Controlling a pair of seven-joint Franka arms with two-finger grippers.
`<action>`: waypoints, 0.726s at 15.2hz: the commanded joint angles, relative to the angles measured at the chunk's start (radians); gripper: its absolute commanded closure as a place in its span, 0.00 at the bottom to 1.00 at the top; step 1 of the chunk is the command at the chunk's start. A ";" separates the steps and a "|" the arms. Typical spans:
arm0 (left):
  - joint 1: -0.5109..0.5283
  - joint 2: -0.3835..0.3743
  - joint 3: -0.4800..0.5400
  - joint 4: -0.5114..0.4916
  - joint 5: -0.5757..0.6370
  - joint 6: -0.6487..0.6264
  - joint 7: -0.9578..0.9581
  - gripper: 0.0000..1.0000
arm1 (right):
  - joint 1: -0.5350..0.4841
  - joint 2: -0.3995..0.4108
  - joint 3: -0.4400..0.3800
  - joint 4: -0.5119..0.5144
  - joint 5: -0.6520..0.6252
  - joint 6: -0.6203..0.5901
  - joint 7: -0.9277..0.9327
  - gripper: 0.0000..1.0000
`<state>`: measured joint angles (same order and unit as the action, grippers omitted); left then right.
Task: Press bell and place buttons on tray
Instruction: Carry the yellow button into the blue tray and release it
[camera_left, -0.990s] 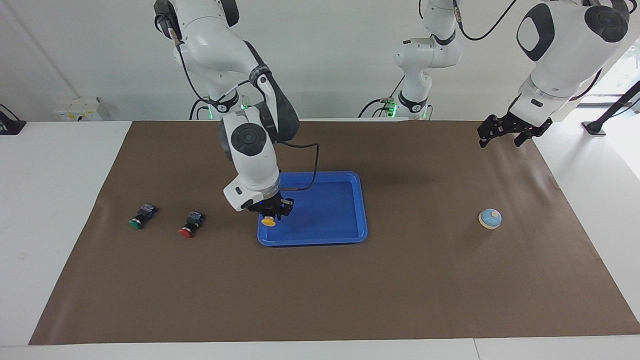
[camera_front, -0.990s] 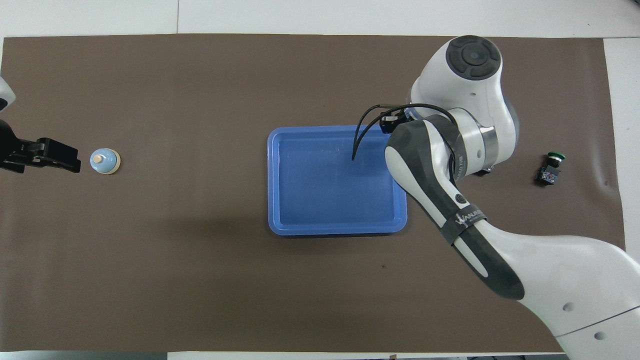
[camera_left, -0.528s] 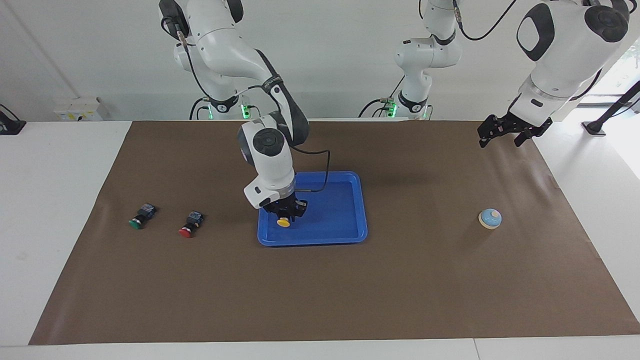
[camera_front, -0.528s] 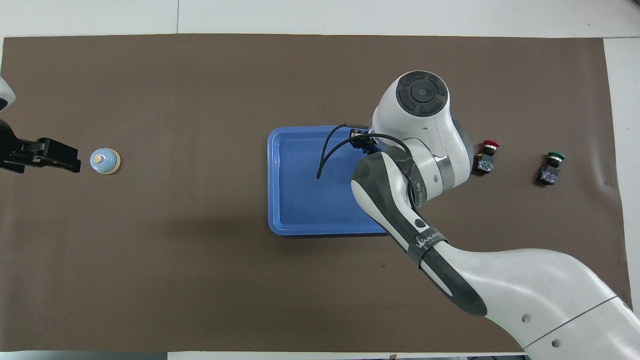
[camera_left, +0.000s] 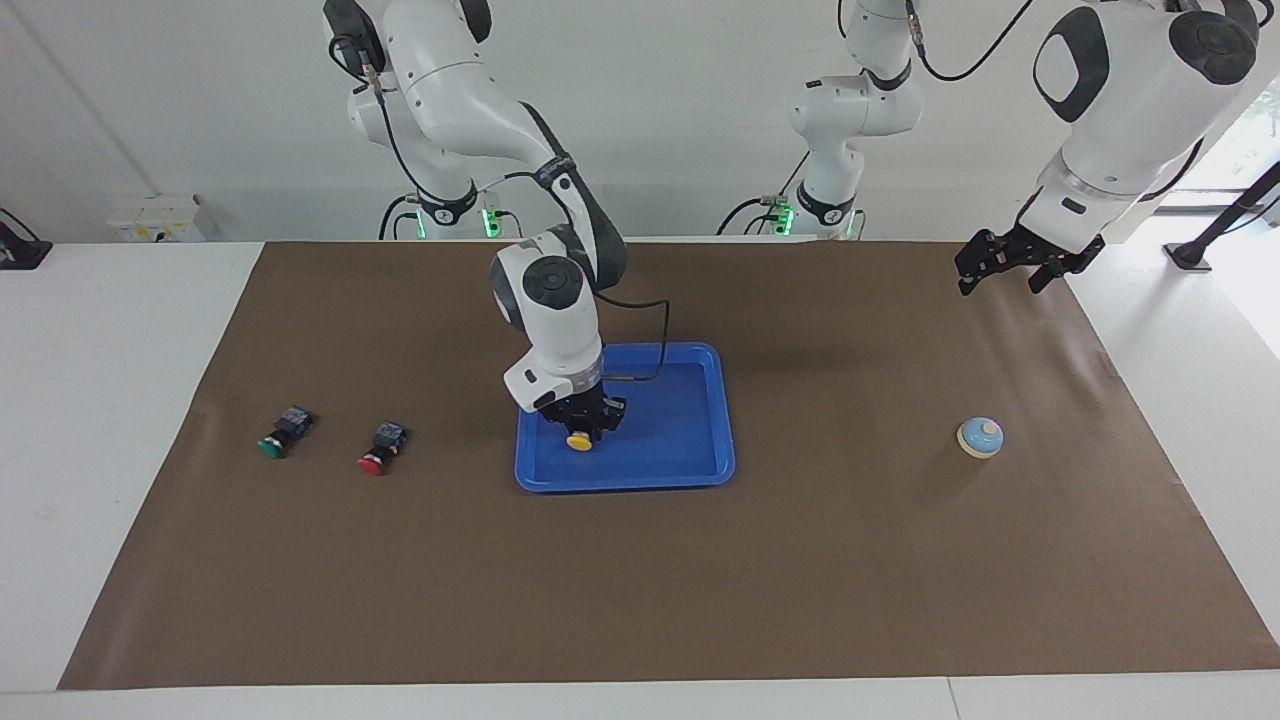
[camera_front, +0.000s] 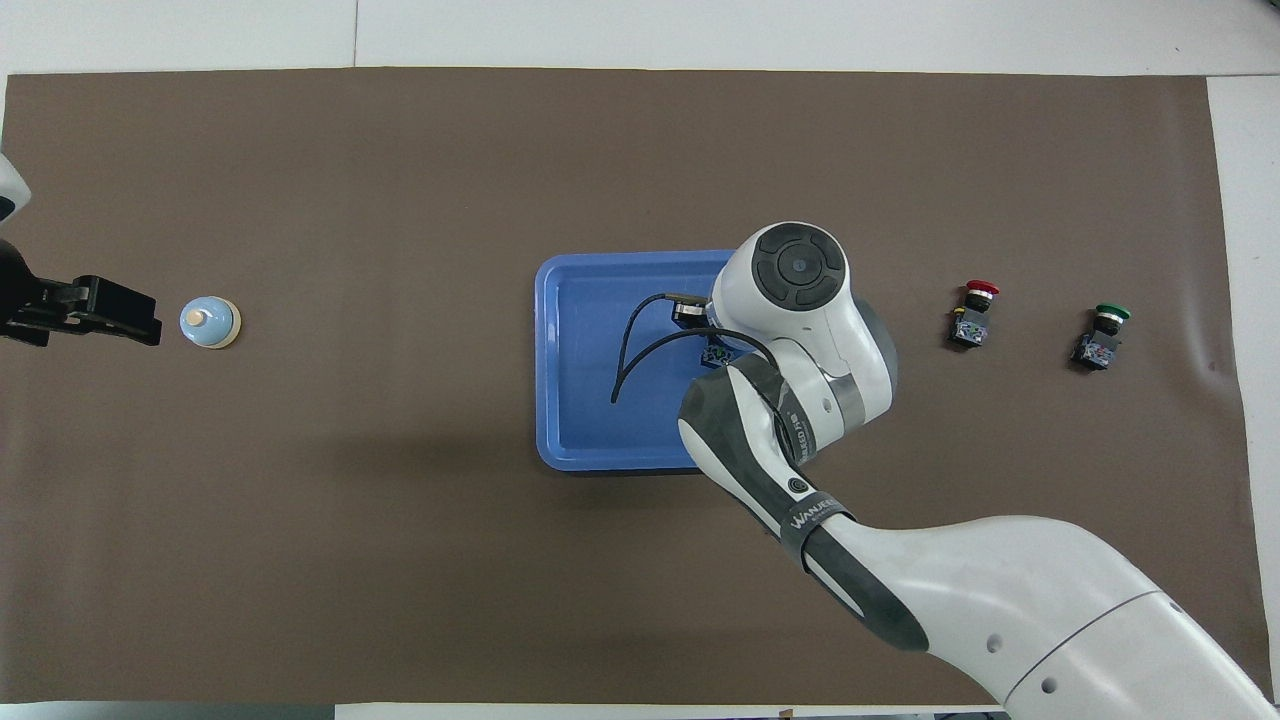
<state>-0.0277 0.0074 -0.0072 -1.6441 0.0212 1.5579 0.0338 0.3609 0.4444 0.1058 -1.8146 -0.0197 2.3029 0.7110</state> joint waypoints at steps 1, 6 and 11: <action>0.006 -0.027 0.000 -0.030 -0.009 0.011 -0.003 0.00 | -0.002 -0.024 0.000 -0.031 -0.003 0.023 0.054 0.63; 0.006 -0.027 -0.002 -0.030 -0.009 0.011 -0.003 0.00 | -0.026 -0.038 -0.005 0.012 -0.003 -0.061 0.051 0.00; 0.006 -0.027 -0.002 -0.030 -0.009 0.011 -0.003 0.00 | -0.157 -0.073 -0.005 0.187 -0.003 -0.353 -0.081 0.00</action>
<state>-0.0277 0.0074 -0.0072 -1.6441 0.0212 1.5579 0.0338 0.2705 0.3907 0.0919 -1.6689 -0.0204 2.0263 0.7153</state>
